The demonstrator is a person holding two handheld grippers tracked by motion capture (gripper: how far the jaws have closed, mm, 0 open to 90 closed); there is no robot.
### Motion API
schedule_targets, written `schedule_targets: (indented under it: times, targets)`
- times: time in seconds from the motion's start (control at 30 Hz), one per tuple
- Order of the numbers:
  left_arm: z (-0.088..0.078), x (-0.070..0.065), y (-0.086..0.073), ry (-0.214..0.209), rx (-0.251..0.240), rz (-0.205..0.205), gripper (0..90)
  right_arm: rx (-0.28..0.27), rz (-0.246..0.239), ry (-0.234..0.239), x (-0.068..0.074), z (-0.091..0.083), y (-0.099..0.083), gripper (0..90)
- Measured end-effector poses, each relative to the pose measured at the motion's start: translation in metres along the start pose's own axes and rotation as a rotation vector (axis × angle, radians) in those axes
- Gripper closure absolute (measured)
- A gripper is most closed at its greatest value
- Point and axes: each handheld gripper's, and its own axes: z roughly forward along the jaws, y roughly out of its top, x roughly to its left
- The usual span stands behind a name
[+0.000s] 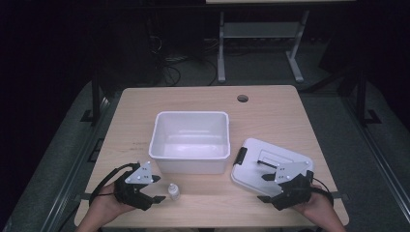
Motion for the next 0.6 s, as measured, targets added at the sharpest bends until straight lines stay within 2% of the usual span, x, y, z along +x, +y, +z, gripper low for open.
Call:
schedule_targets:
  times: [0.33,0.6]
  targets:
    - [0.010,0.001,0.011,-0.040,0.039,0.036,38.5,0.011,-0.011,-0.003,0.001,0.001,-0.002,31.2]
    - [0.020,0.003,0.015,-0.069,0.068,0.044,40.2,0.014,-0.006,-0.004,0.001,0.000,-0.003,30.1]
